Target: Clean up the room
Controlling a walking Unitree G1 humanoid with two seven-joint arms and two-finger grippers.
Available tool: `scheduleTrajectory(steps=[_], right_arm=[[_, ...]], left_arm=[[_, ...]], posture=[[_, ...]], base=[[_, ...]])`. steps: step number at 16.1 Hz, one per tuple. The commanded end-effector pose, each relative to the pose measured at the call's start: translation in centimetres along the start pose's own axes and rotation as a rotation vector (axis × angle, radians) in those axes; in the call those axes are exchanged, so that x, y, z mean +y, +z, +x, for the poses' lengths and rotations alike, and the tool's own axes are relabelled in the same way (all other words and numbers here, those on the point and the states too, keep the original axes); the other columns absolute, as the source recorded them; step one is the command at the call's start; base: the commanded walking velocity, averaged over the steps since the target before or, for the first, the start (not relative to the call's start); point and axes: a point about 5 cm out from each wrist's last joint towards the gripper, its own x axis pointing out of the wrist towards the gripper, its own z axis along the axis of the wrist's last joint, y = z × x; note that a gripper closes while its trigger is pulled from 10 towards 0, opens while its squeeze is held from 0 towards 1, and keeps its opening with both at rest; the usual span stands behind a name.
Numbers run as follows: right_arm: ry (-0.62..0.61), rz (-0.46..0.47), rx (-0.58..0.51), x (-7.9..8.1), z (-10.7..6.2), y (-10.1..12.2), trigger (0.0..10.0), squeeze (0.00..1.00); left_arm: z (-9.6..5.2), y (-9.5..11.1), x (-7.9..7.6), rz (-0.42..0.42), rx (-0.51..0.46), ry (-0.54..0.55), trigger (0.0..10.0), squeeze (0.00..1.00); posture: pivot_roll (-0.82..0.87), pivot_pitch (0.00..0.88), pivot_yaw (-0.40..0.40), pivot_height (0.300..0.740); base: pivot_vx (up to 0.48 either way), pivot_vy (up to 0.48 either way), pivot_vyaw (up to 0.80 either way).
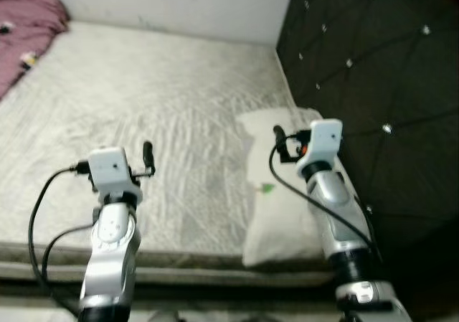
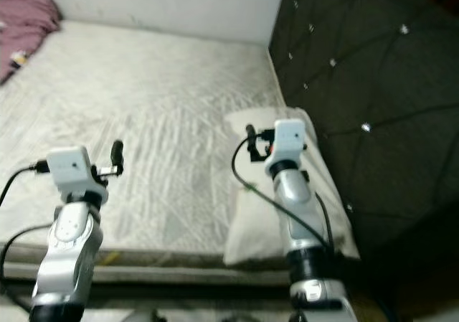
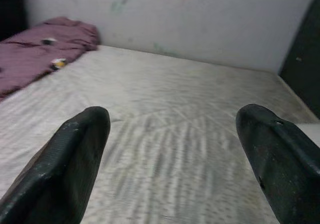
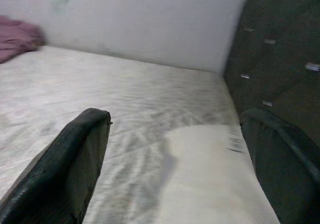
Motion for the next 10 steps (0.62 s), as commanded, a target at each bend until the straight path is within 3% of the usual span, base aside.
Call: scheduleTrajectory(steps=[1, 10], right_arm=[[-0.001, -0.012, 0.0, -0.26, 0.15, 0.27, 10.0, 0.0], [0.004, -0.012, 0.027, -0.06, 0.17, -0.17, 10.0, 0.0]], left_arm=[[-0.01, 0.26, -0.13, 0.0, -0.017, -0.007, 10.0, 0.0], [-0.04, 0.02, -0.04, 0.014, -0.016, -0.003, 10.0, 0.0]], posture=[[0.01, 0.0, -0.078, 0.74], [0.02, 0.0, -0.08, 0.74]], base=[[0.0, 0.0, 0.0], [0.0, 0.0, 0.0]])
